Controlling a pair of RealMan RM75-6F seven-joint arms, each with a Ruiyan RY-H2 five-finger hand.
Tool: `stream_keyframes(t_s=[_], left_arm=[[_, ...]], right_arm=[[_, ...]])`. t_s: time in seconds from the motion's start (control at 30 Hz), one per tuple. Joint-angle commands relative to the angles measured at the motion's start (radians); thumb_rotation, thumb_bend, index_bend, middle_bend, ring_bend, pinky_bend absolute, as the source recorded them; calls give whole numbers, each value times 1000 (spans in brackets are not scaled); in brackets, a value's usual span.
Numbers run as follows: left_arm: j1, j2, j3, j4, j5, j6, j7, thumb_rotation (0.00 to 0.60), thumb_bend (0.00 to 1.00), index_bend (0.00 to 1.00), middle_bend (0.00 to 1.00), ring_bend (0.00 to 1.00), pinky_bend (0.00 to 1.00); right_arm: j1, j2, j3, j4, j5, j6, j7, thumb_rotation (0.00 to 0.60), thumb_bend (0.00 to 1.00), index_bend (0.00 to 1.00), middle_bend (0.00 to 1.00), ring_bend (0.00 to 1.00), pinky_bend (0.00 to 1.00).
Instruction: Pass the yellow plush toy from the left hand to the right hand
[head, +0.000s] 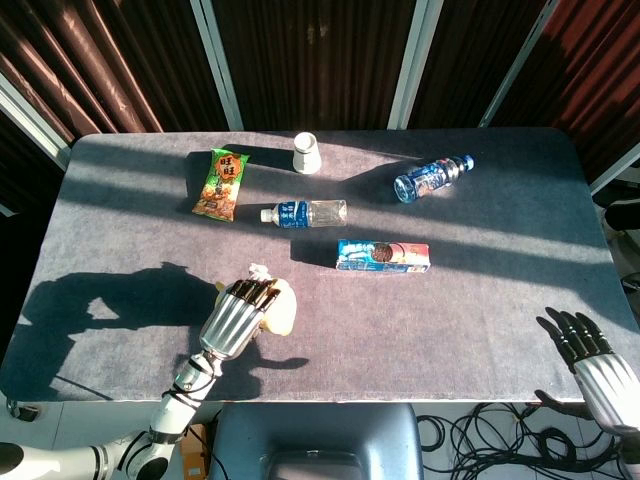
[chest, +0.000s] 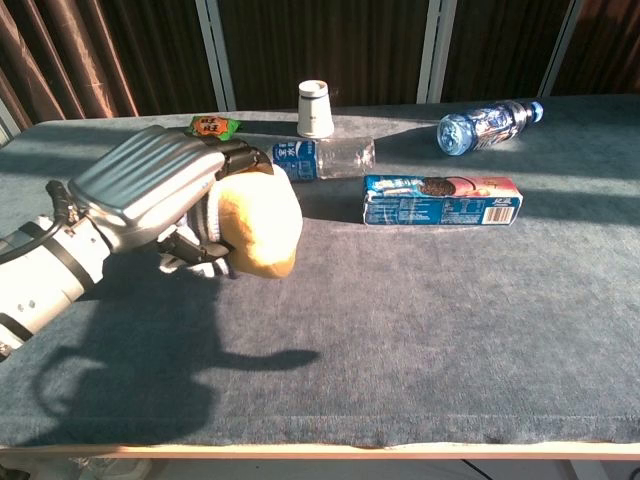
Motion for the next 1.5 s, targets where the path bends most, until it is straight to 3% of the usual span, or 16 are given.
stream_keyframes(t_s=[0.03, 0.3, 0.47, 0.63, 0.73, 0.8, 0.87, 0.97, 1.23, 1.33, 1.5], left_arm=[[-37, -79, -23, 39, 65, 37, -67, 600, 290, 641, 885, 919, 1000], [-69, -295, -60, 105, 64, 46, 31, 600, 293, 641, 883, 918, 1000], [-68, -443, -38, 220, 80, 68, 65, 600, 297, 599, 851, 887, 1000], [-59, -505, -7, 339, 78, 42, 90, 600, 296, 343, 584, 670, 938], [-47, -520, 0, 400, 68, 29, 97, 600, 295, 120, 351, 475, 803], [-38, -519, -4, 411, 50, 12, 92, 600, 293, 13, 158, 303, 635], [-27, -511, -18, 391, 23, -5, 98, 600, 295, 0, 36, 162, 482], [-20, -484, -37, 336, 2, -18, 108, 600, 298, 0, 0, 8, 321], [17, -338, -62, 63, -68, -49, 213, 600, 282, 0, 0, 0, 231], [45, -238, -41, -82, -100, -61, 262, 600, 278, 0, 0, 0, 226], [88, 9, 22, -308, -135, -75, 365, 600, 276, 0, 0, 0, 222]], right_arm=[[1, 1, -1, 1, -3, 0, 2, 600, 56, 0, 0, 0, 0], [10, 7, 1, 3, 4, -9, 19, 600, 57, 0, 0, 0, 0], [19, 17, 4, -2, 18, -25, 38, 600, 56, 0, 0, 0, 0], [23, 23, 5, -1, 20, -28, 55, 600, 56, 0, 0, 0, 0], [25, 25, 5, 0, 21, -32, 59, 600, 56, 0, 0, 0, 0], [27, 25, 4, 0, 20, -34, 59, 600, 56, 0, 0, 0, 0], [28, 25, 4, -1, 21, -35, 56, 600, 57, 0, 0, 0, 0], [29, 24, 4, -4, 23, -39, 51, 600, 56, 0, 0, 0, 0], [30, 22, 3, -10, 26, -46, 34, 600, 56, 0, 0, 0, 0], [31, 21, 2, -12, 27, -50, 29, 600, 56, 0, 0, 0, 0], [34, 18, 4, -16, 29, -57, 17, 600, 56, 0, 0, 0, 0]])
